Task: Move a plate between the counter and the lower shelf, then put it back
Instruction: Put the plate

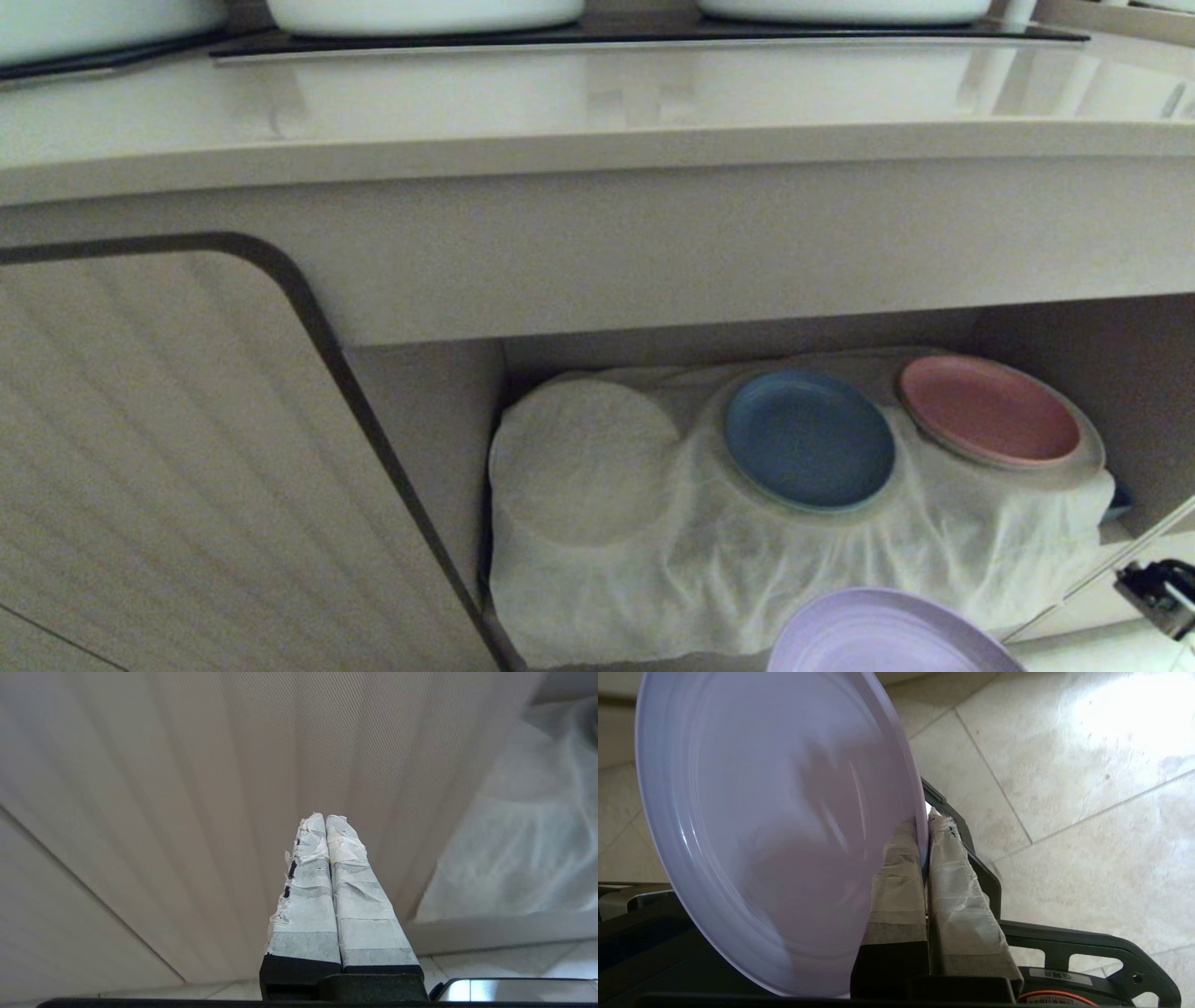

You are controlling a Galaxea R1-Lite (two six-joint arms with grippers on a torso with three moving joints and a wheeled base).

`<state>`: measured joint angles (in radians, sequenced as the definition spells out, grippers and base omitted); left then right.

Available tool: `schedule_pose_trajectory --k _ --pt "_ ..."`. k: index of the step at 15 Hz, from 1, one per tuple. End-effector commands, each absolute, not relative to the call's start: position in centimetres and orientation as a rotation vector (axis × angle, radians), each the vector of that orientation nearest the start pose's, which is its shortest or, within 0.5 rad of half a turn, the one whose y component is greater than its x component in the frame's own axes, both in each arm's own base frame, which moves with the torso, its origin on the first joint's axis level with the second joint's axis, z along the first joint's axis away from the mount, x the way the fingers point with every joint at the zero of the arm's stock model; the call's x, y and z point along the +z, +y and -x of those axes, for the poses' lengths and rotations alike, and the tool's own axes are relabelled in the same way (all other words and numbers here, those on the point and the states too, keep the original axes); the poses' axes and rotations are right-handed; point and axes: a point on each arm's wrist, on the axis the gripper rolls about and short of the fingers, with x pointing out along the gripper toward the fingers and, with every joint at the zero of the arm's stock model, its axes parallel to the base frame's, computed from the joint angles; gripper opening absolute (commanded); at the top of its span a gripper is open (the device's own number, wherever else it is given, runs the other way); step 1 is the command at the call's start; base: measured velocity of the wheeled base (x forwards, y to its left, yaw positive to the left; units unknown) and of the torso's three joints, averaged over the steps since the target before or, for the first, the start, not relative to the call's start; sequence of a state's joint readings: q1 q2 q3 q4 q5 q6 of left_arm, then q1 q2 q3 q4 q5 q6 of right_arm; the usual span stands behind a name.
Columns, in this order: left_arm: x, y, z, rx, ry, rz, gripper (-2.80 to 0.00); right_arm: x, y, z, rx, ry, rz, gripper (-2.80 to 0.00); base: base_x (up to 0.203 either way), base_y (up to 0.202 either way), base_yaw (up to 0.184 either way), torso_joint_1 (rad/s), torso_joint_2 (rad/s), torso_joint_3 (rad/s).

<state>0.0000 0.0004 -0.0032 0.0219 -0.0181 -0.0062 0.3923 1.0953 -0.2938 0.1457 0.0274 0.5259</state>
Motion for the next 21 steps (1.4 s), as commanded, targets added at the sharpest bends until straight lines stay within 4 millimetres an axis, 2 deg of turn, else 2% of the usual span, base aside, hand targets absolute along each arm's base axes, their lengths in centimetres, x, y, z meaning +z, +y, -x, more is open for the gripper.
schedule_pose_trajectory --k 1,21 --pt "7.41 -0.04 2.31 -0.018 0.018 0.006 -2.80 11.10 3.84 -9.11 0.131 1.008 -0.309 -2.80 -0.129 0.000 -0.006 -0.007 0.00 0.007" --pt "7.41 -0.04 2.31 -0.018 0.018 0.008 -2.80 11.11 3.79 -9.02 0.132 1.004 -0.309 -2.80 0.000 0.000 0.000 0.000 0.00 0.000"
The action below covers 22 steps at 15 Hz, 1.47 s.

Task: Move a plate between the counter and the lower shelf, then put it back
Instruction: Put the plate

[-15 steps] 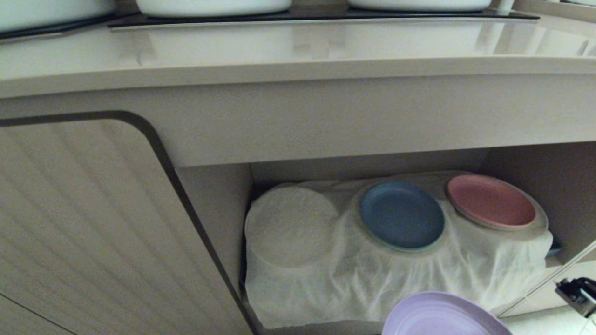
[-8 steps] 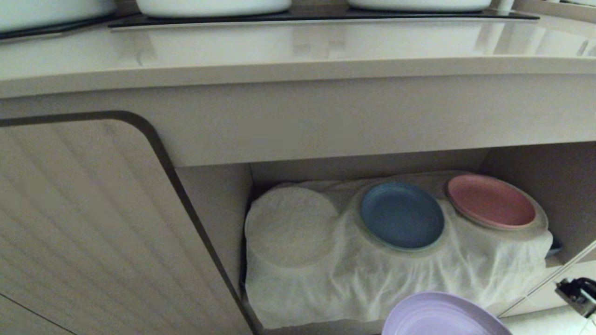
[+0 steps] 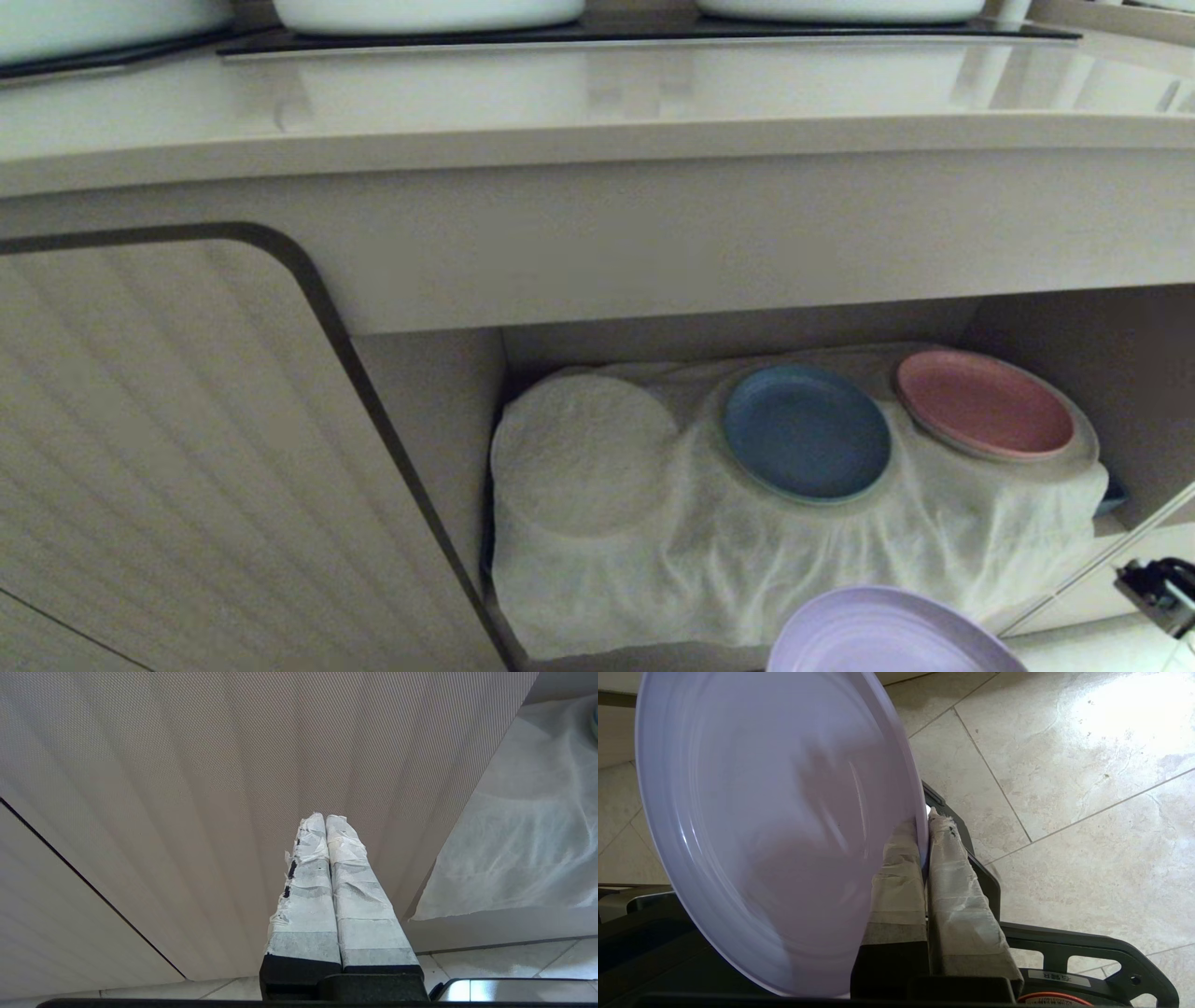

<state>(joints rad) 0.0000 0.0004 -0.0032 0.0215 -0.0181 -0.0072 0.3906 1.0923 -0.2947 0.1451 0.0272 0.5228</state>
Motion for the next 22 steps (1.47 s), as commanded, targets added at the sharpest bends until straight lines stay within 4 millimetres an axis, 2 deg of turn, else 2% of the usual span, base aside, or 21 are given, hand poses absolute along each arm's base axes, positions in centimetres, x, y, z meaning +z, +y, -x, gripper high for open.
schedule_pose_trajectory --k 1,10,22 --pt "7.41 -0.04 2.31 -0.018 0.018 0.008 -2.80 11.11 3.79 -9.02 0.132 1.004 -0.308 -2.80 0.000 0.000 0.000 0.000 0.00 0.000" --pt "7.41 -0.04 2.31 -0.018 0.018 0.008 -2.80 10.90 3.73 -8.89 0.129 1.013 -0.305 -2.80 0.000 -0.004 0.002 0.001 0.00 0.001" --pt "7.41 -0.04 2.31 -0.018 0.018 0.008 -2.80 10.81 3.72 -8.85 0.129 1.014 -0.305 -2.80 0.000 -0.186 0.002 0.002 0.00 0.004"
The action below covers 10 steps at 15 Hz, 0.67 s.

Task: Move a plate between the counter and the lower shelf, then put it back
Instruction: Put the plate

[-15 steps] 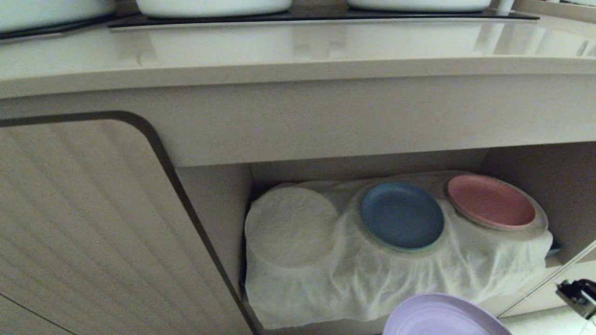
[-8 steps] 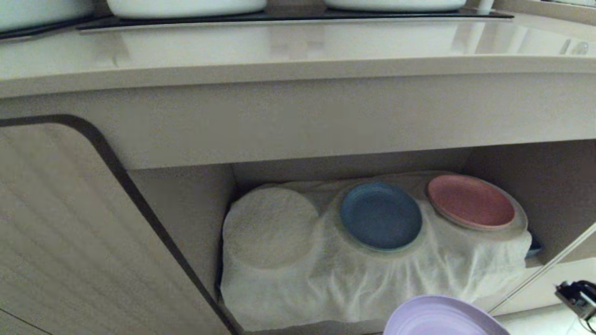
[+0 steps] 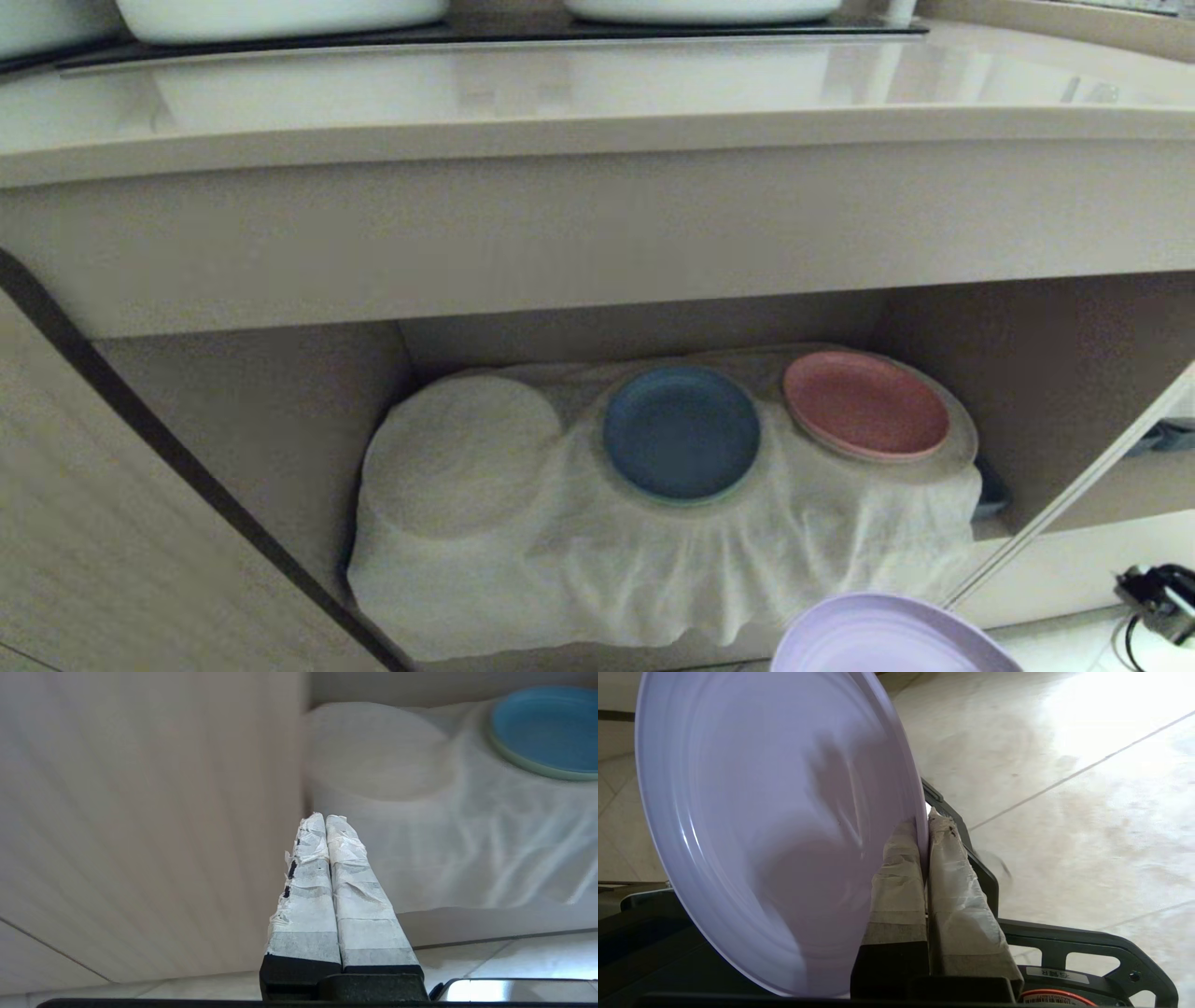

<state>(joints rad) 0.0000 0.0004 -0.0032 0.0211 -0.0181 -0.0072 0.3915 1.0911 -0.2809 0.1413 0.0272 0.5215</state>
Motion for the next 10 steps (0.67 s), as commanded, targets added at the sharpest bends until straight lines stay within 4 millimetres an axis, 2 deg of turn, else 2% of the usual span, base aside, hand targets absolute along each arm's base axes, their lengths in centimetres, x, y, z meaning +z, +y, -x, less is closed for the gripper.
schedule_pose_trajectory --k 1,6,10 --pt "7.41 -0.04 2.31 -0.018 0.018 0.008 -2.80 10.81 3.72 -8.84 0.130 1.014 -0.305 -2.80 0.000 -0.197 0.002 0.002 0.01 0.003" --pt "7.41 -0.04 2.31 -0.018 0.018 0.009 -2.80 10.78 3.70 -8.80 0.128 1.016 -0.305 -2.80 0.000 -0.182 0.001 0.002 0.00 0.003" --pt "7.41 -0.04 2.31 -0.018 0.018 0.008 -2.80 10.95 3.74 -8.92 0.130 1.007 -0.306 -2.80 0.000 -0.017 0.000 0.001 0.00 0.000"
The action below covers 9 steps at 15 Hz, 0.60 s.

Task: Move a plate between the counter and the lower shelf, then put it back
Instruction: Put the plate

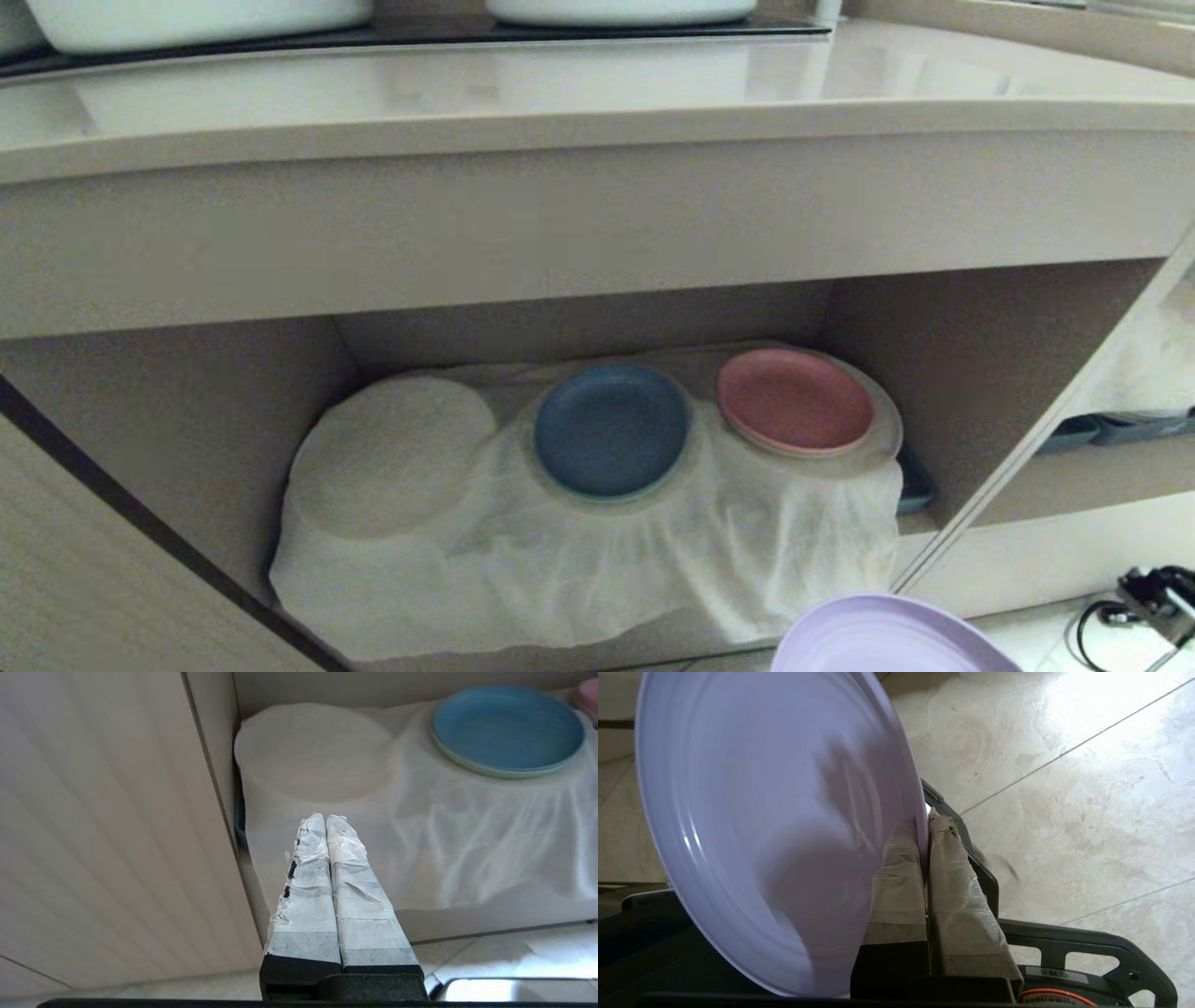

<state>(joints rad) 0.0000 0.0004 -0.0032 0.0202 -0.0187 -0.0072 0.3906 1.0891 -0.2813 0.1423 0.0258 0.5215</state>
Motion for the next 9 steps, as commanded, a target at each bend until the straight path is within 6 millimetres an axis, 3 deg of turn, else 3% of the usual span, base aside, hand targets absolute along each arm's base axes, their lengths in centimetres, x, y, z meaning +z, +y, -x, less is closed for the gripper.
schedule_pose_trajectory --k 1,9 --pt "7.41 -0.04 2.31 -0.018 0.018 0.008 -2.80 11.00 3.76 -8.97 0.131 1.005 -0.307 -2.80 0.000 0.000 0.000 0.000 0.00 0.000" --pt "7.41 -0.04 2.31 -0.018 0.018 0.008 -2.80 11.23 3.76 -8.97 0.135 0.990 -0.313 -2.80 0.000 0.000 0.000 0.000 0.00 0.000"
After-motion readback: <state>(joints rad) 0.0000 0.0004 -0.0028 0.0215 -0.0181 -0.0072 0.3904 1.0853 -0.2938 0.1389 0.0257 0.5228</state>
